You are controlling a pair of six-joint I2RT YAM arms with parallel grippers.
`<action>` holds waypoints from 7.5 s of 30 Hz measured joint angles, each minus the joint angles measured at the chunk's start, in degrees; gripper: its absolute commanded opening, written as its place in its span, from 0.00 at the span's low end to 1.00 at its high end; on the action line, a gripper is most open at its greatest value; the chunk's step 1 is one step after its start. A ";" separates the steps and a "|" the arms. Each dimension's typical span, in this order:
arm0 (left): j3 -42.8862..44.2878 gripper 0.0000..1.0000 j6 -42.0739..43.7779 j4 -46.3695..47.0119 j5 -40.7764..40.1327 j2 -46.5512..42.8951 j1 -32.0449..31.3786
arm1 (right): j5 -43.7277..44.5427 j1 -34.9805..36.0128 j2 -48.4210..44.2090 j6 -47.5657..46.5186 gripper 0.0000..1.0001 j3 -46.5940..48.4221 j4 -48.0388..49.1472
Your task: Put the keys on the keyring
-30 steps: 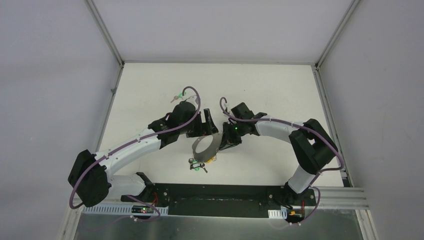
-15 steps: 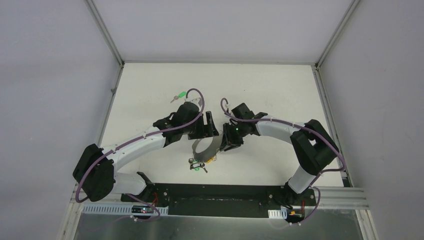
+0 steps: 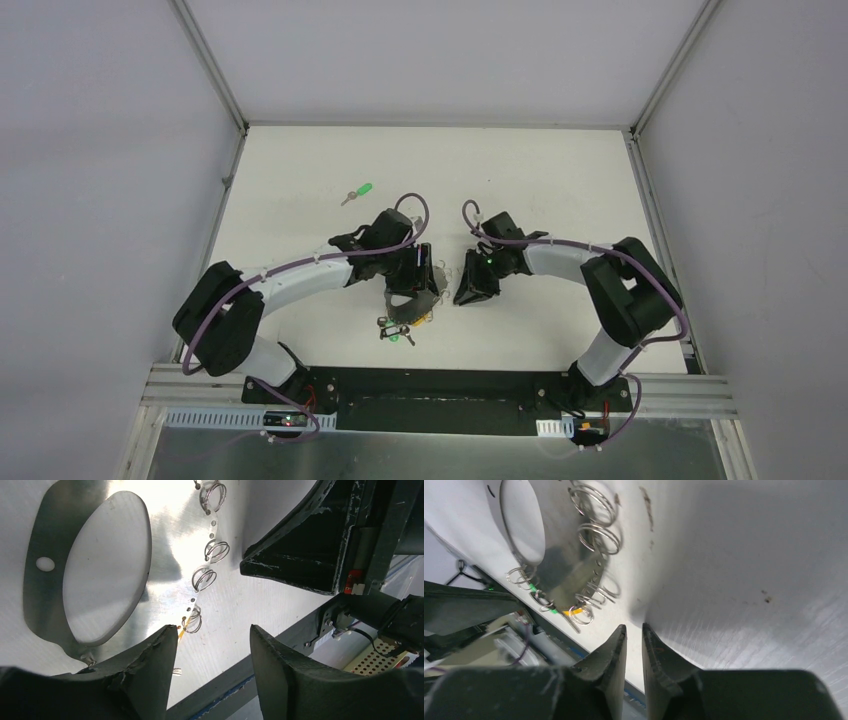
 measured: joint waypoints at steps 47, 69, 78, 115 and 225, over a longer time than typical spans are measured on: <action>-0.13 0.16 3.63 14.08 8.00 12.81 0.98 | -6.45 3.54 3.45 14.86 0.00 -6.82 18.78; -0.17 0.00 7.91 10.88 2.12 10.58 -2.05 | 3.41 4.33 -17.29 5.11 0.46 -8.04 2.73; -0.33 0.00 8.09 10.05 0.57 1.46 -2.38 | 5.84 1.79 -28.33 0.46 0.63 -8.17 0.13; -15.76 0.00 13.57 32.89 5.38 -16.83 -2.38 | -11.65 2.05 -30.97 -10.73 0.40 -19.54 35.01; -19.56 0.00 34.69 37.05 9.92 -24.26 -2.75 | -9.35 1.88 -45.59 -18.64 0.79 -19.21 33.40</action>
